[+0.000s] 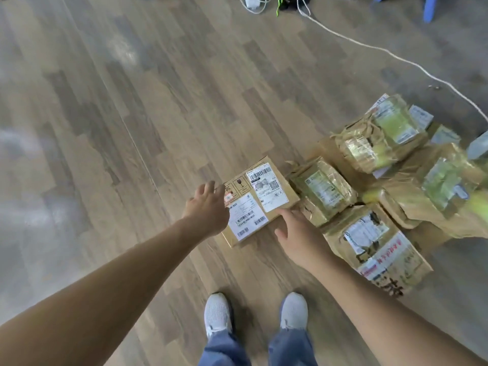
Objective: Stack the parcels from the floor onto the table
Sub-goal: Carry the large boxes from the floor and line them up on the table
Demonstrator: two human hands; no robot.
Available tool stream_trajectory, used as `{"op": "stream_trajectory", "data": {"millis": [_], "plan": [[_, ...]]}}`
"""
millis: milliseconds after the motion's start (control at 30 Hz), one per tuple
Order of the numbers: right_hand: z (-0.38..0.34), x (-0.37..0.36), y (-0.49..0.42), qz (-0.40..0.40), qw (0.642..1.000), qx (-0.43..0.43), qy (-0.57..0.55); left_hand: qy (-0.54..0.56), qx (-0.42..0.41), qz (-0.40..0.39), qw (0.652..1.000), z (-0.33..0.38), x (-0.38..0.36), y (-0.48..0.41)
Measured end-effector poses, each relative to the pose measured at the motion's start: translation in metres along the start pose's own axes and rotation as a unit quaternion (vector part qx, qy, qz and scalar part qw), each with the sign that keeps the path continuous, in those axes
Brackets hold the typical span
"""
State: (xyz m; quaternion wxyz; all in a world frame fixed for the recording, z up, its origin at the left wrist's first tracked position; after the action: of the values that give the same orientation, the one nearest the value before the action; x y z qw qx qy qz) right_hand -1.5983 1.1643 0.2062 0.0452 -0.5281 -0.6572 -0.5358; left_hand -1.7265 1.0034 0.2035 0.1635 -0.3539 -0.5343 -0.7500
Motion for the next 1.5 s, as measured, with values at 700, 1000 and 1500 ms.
{"op": "stream_trajectory", "data": {"millis": [700, 1000, 1500], "plan": [[0.073, -0.113, -0.070, -0.032, 0.863, -0.192, -0.466, 0.249, 0.052, -0.074, 0.964, -0.010, -0.082, -0.069], [0.055, 0.011, 0.052, 0.039, 0.809, -0.096, -0.579, 0.489, 0.001, -0.004, 0.872, 0.055, 0.019, 0.083], [0.053, 0.259, 0.415, 0.279, 0.804, -0.045, -0.523, 0.403, -0.282, -0.126, 0.862, 0.273, 0.203, 0.304]]}}
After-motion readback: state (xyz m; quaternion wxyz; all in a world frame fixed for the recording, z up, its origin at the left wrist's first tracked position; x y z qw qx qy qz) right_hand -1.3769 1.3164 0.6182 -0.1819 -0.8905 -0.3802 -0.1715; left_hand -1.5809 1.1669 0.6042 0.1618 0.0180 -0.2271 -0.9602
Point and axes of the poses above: each hand's wrist, its own y-axis away from the middle knuckle, its own x-axis out of the back of the hand, z = x × y, the point moved 5 cm from there along -y, towards the middle knuckle, and after that the axes turned 8 degrees about -z, right-handed, at the moved point
